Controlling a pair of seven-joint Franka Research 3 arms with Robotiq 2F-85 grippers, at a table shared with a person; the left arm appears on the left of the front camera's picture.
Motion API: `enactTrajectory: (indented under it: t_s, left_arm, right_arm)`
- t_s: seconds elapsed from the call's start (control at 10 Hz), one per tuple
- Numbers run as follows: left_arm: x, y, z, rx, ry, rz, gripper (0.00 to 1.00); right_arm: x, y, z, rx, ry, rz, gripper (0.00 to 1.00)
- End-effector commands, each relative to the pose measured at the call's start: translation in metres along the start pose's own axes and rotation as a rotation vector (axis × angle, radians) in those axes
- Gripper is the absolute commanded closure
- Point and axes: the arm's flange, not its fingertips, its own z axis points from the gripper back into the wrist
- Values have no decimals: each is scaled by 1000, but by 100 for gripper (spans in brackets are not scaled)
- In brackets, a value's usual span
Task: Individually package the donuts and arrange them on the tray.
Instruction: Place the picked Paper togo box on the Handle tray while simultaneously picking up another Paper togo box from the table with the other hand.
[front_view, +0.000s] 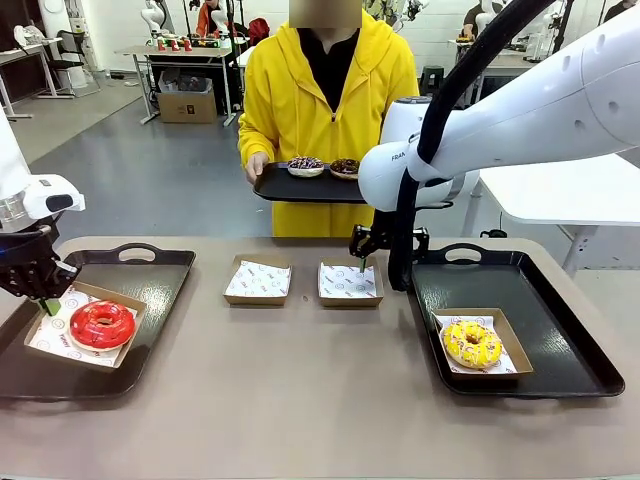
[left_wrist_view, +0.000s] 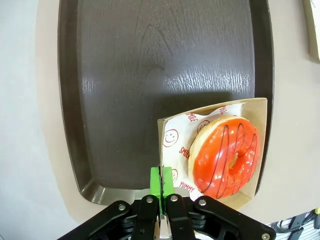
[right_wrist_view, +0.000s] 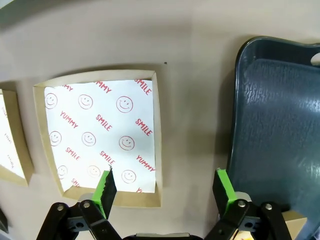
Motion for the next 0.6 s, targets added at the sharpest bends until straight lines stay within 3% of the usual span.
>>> enactTrajectory:
  t_s: [0.0,0.5]
  left_arm:
    - [-8,2,-16,0,-25,4,99]
    - [-3,-1,-30,-33,-6,-26,99]
  right_arm:
    - [1,-4,-7,33,-5,6,0]
    - [0,2,-17,44,17,13,0]
